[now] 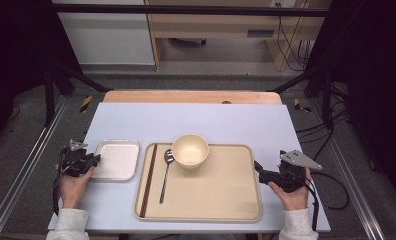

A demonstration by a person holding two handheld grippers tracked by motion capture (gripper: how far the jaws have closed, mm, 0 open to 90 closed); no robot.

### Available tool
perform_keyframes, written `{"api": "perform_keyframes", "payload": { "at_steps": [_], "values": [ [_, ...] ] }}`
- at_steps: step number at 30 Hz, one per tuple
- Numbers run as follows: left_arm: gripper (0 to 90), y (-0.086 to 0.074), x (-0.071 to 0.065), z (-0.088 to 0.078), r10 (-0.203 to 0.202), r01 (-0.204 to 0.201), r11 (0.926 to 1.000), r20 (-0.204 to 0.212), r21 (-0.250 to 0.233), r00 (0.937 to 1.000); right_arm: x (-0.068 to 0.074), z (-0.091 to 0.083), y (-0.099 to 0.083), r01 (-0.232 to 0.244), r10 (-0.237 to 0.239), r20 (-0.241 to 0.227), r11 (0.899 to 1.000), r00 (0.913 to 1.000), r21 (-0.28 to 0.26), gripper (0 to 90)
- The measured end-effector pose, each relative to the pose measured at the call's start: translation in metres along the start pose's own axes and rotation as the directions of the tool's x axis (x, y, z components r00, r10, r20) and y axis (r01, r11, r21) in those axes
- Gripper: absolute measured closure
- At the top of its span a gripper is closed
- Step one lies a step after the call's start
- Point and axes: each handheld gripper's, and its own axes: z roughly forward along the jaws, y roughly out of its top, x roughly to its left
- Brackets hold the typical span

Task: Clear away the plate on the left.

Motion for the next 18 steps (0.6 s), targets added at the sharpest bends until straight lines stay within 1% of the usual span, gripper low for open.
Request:
{"api": "perform_keyframes", "payload": {
  "at_steps": [4,7,11,15,18],
  "values": [
    [73.4,-0.0002,0.0017,0.0004,-0.011,0.011,0.9999,0.021,0.001,0.9997,0.0006,0.0007,-0.0002,0.001,-0.001,-0.002,1.000,1.0000,0.004,5.5],
    [74.1,-0.0004,0.0027,0.0006,-0.022,0.022,0.9998,0.029,0.000,0.9994,0.0000,0.0007,-0.0005,0.002,-0.002,0.000,1.000,1.0000,0.005,5.5],
    [75.5,0.0001,0.0036,-0.0001,-0.028,0.028,0.9995,0.032,0.013,0.9991,0.0000,0.0006,-0.0005,0.000,0.000,0.000,1.000,1.0000,0.005,5.5],
    [78.0,-0.0002,0.0061,-0.0010,-0.044,0.043,0.9988,0.044,0.021,0.9980,0.0003,0.0001,0.0000,-0.004,0.004,-0.002,1.000,1.0000,0.002,5.5],
    [80.4,-0.0009,0.0091,-0.0011,-0.061,0.060,0.9979,0.059,0.022,0.9963,0.0007,-0.0002,0.0004,0.003,-0.003,-0.002,1.000,1.0000,0.000,5.5]
  ]
}}
